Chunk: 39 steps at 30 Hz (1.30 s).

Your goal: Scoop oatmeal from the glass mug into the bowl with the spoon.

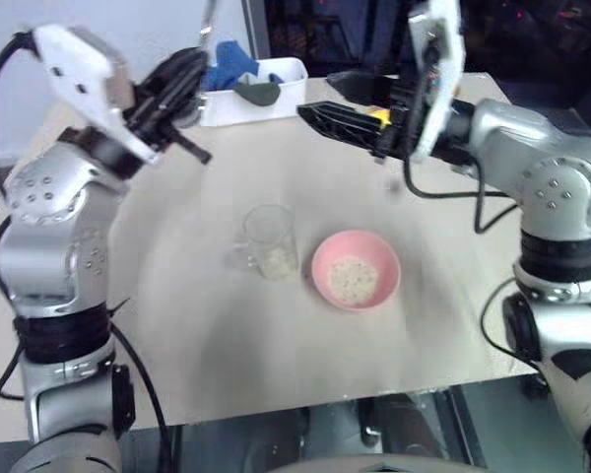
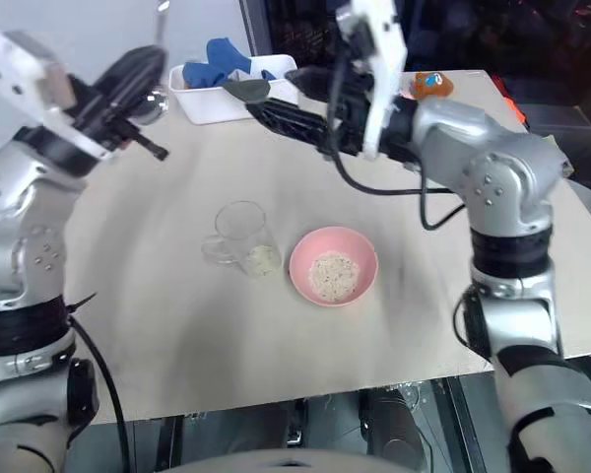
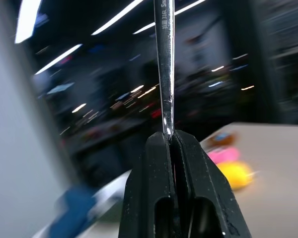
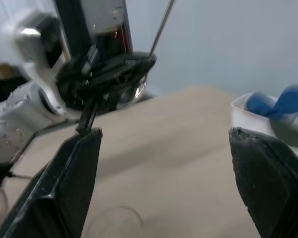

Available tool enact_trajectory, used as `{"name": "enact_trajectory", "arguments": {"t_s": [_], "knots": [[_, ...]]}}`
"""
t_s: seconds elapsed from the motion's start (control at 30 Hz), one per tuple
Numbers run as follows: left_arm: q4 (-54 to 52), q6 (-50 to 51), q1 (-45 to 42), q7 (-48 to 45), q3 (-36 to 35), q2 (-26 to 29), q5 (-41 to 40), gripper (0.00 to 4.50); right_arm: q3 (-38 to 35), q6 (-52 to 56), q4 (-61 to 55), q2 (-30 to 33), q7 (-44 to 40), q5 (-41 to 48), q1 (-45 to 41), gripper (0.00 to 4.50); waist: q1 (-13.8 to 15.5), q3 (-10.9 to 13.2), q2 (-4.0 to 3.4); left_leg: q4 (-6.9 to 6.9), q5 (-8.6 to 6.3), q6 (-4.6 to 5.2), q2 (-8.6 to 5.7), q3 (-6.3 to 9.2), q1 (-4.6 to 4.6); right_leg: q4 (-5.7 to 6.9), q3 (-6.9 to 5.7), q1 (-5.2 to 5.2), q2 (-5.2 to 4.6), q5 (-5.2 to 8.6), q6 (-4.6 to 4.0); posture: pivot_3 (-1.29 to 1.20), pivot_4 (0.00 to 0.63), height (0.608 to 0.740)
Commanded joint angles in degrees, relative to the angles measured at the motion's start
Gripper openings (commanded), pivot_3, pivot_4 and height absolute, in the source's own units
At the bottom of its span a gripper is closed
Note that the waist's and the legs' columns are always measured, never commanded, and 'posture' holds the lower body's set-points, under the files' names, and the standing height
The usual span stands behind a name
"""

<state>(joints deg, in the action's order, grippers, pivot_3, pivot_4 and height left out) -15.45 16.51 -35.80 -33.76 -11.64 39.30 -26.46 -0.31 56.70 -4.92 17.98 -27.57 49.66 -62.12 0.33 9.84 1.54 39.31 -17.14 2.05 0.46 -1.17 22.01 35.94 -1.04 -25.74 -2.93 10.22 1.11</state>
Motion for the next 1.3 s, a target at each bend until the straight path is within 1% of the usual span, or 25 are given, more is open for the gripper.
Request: {"name": "enact_trajectory", "arguments": {"t_s": [0.03, 0.13, 0.23, 0.47, 0.57, 0.6, 0.63, 0.67, 0.7, 0.73, 0.77, 0.8, 0.83, 0.93, 1.0, 1.07, 1.13, 1.17, 1.2, 1.23, 1.3], "knots": [[2.19, -5.10, -0.53, -4.16, 2.38, -0.03, 2.77, 0.02, -3.21, 0.58, 4.47, -4.11, 3.58, 0.84, -5.17, 4.12, -0.48, 0.01, -0.02, 0.00, 0.00, 0.00, 0.00, -0.01, 0.02, 0.00, -0.01, -0.02, 0.03, 0.00, 0.01, 0.00, 0.150, 0.740], [3.28, -6.71, 0.42, -6.12, 2.76, -0.21, 3.30, 0.02, -4.67, 0.12, 7.12, -6.24, 5.76, 0.22, -6.98, 4.12, -1.07, 0.02, -0.03, 0.00, 0.00, 0.00, 0.02, 0.03, 0.27, 0.02, -0.18, -0.14, 0.07, -0.06, 0.11, 0.00, 0.150, 0.740], [3.40, -7.77, 1.24, -6.94, 2.53, -0.35, 3.86, 0.02, -7.18, 1.01, 8.11, -7.60, 7.61, 1.82, -7.87, 4.12, -1.11, 0.02, -0.03, 0.02, 0.00, -0.01, 0.05, 0.07, 0.55, -0.03, -0.40, -0.31, 0.04, -0.08, 0.15, 0.00, 0.150, 0.740], [2.51, -9.51, 2.64, -8.30, 3.00, -0.47, 5.00, 0.02, -10.92, 4.27, 8.58, -9.78, 10.94, 5.19, -8.92, 4.12, -1.12, 0.03, -0.04, 0.05, 0.01, -0.01, 0.07, 0.12, 0.64, -0.02, -0.51, -0.33, 0.03, -0.08, 0.16, 0.00, 0.150, 0.740], [2.24, -9.79, 2.68, -8.47, 3.35, -0.77, 5.48, 0.00, -11.46, 5.01, 8.95, -10.16, 11.64, 5.64, -9.29, 3.33, -1.13, 0.03, -0.04, 0.06, 0.01, -0.02, 0.06, 0.13, 0.63, -0.01, -0.52, -0.33, 0.04, -0.08, 0.16, 0.00, 0.150, 0.740], [2.23, -9.99, 2.55, -8.59, 3.47, -0.82, 5.62, 0.00, -11.41, 5.23, 9.14, -10.16, 11.66, 5.65, -9.39, 2.98, -1.14, 0.03, -0.04, 0.06, 0.01, -0.02, 0.06, 0.15, 0.63, -0.01, -0.53, -0.33, 0.04, -0.08, 0.16, 0.00, 0.150, 0.740], [2.10, -10.06, 2.48, -8.66, 3.57, -0.88, 5.71, 0.00, -11.40, 5.40, 9.22, -10.15, 11.73, 5.66, -9.43, 2.50, -1.14, 0.03, -0.04, 0.07, 0.01, -0.02, 0.06, 0.15, 0.63, -0.01, -0.54, -0.33, 0.04, -0.08, 0.16, 0.00, 0.150, 0.740], [2.01, -10.11, 2.44, -8.73, 3.63, -0.92, 5.80, 0.00, -11.41, 5.53, 9.24, -10.14, 11.77, 5.66, -9.45, 2.29, -1.14, 0.03, -0.04, 0.07, 0.01, -0.02, 0.05, 0.15, 0.63, 0.01, -0.55, -0.33, 0.04, -0.08, 0.16, 0.00, 0.150, 0.740], [1.88, -10.35, 2.38, -9.03, 3.86, -0.84, 6.03, 0.00, -11.47, 5.62, 9.42, -10.17, 11.79, 5.67, -9.53, 1.69, -1.14, 0.03, -0.04, 0.07, 0.01, -0.02, 0.05, 0.15, 0.63, 0.02, -0.54, -0.33, 0.04, -0.08, 0.16, 0.00, 0.150, 0.740], [1.78, -10.50, 2.35, -9.25, 4.00, -0.79, 6.21, 0.00, -11.53, 5.69, 9.54, -10.20, 11.82, 5.69, -9.59, 1.32, -1.14, 0.03, -0.04, 0.07, 0.01, -0.02, 0.05, 0.15, 0.63, 0.01, -0.54, -0.32, 0.04, -0.08, 0.16, 0.00, 0.150, 0.740], [1.65, -10.56, 2.35, -9.44, 4.11, -0.80, 6.30, 0.00, -11.50, 5.63, 9.76, -10.19, 11.79, 5.53, -9.68, 0.70, -1.14, 0.03, -0.04, 0.07, 0.01, -0.02, 0.05, 0.15, 0.63, 0.02, -0.54, -0.32, 0.04, -0.08, 0.16, 0.00, 0.150, 0.740], [1.54, -10.65, 2.37, -9.61, 4.22, -0.78, 6.38, 0.00, -11.52, 5.55, 9.98, -10.16, 11.79, 5.43, -9.76, 0.30, -1.14, 0.03, -0.04, 0.07, 0.01, -0.02, 0.04, 0.15, 0.63, 0.03, -0.54, -0.32, 0.04, -0.08, 0.17, 0.00, 0.150, 0.740], [1.47, -10.73, 2.42, -9.74, 4.28, -0.73, 6.47, 0.00, -11.52, 5.49, 10.08, -10.14, 11.80, 5.36, -9.80, 0.05, -1.15, 0.03, -0.04, 0.07, 0.01, -0.02, 0.04, 0.15, 0.64, 0.02, -0.54, -0.32, 0.04, -0.09, 0.17, 0.00, 0.150, 0.740], [1.32, -10.62, 2.54, -10.13, 4.23, -0.60, 6.45, 0.00, -11.59, 5.48, 10.35, -10.00, 11.80, 5.26, -9.86, 0.05, -1.16, 0.03, -0.04, 0.07, 0.01, -0.02, 0.04, 0.14, 0.64, 0.02, -0.54, -0.32, 0.04, -0.09, 0.17, 0.00, 0.150, 0.740], [0.60, -8.19, 2.88, -11.56, 3.62, -0.37, 3.53, 0.00, -11.56, 5.61, 10.61, -9.85, 11.83, 5.14, -9.95, 0.05, -1.17, 0.03, -0.04, 0.07, 0.01, -0.02, 0.04, 0.15, 0.64, 0.02, -0.54, -0.32, 0.05, -0.09, 0.17, 0.00, 0.150, 0.740], [-0.16, -4.43, 2.54, -10.02, 2.11, -0.83, 0.72, 0.67, -11.71, 5.87, 10.81, -9.76, 12.11, 5.17, -10.12, 0.00, -1.20, 0.03, -0.04, 0.07, 0.01, -0.02, 0.06, 0.15, 0.64, 0.03, -0.54, -0.32, 0.05, -0.09, 0.17, 0.00, 0.150, 0.740], [-1.52, 0.35, 2.64, -6.80, -0.11, -1.31, -2.06, 1.23, -11.97, 5.87, 11.11, -9.47, 12.60, 4.92, -10.31, 0.00, -1.20, 0.03, -0.04, 0.08, 0.01, -0.02, 0.09, 0.18, 0.64, 0.03, -0.54, -0.32, 0.05, -0.09, 0.17, 0.00, 0.150, 0.740], [-2.67, 2.90, 3.22, -5.26, -1.60, -1.31, -3.88, 1.61, -12.30, 5.79, 11.43, -9.20, 13.03, 4.73, -10.37, 0.00, -1.20, 0.03, -0.04, 0.08, 0.01, -0.02, 0.09, 0.18, 0.64, 0.03, -0.54, -0.32, 0.05, -0.09, 0.17, 0.00, 0.150, 0.740], [-3.80, 4.99, 3.96, -4.01, -3.04, -1.27, -5.45, 2.09, -12.58, 5.65, 11.81, -8.93, 13.33, 4.50, -10.40, 0.00, -1.21, 0.03, -0.04, 0.08, 0.01, -0.02, 0.10, 0.20, 0.64, 0.03, -0.53, -0.33, 0.04, -0.09, 0.17, 0.00, 0.150, 0.740], [-5.60, 8.08, 5.37, -1.73, -5.51, -1.30, -8.06, 2.45, -13.04, 5.47, 12.26, -8.48, 13.78, 4.25, -10.31, 0.00, -1.22, 0.03, -0.04, 0.08, 0.01, -0.02, 0.13, 0.27, 0.63, 0.03, -0.52, -0.32, 0.04, -0.09, 0.17, 0.00, 0.150, 0.740], [-9.72, 13.81, 9.28, 3.24, -11.15, -1.46, -12.88, 2.45, -14.17, 5.29, 13.02, -7.67, 15.12, 4.00, -9.90, 0.00, -1.40, 0.03, -0.05, 0.08, 0.01, -0.02, 0.14, 0.39, 0.63, 0.03, -0.50, -0.32, 0.04, -0.09, 0.18, 0.00, 0.150, 0.740]]}}
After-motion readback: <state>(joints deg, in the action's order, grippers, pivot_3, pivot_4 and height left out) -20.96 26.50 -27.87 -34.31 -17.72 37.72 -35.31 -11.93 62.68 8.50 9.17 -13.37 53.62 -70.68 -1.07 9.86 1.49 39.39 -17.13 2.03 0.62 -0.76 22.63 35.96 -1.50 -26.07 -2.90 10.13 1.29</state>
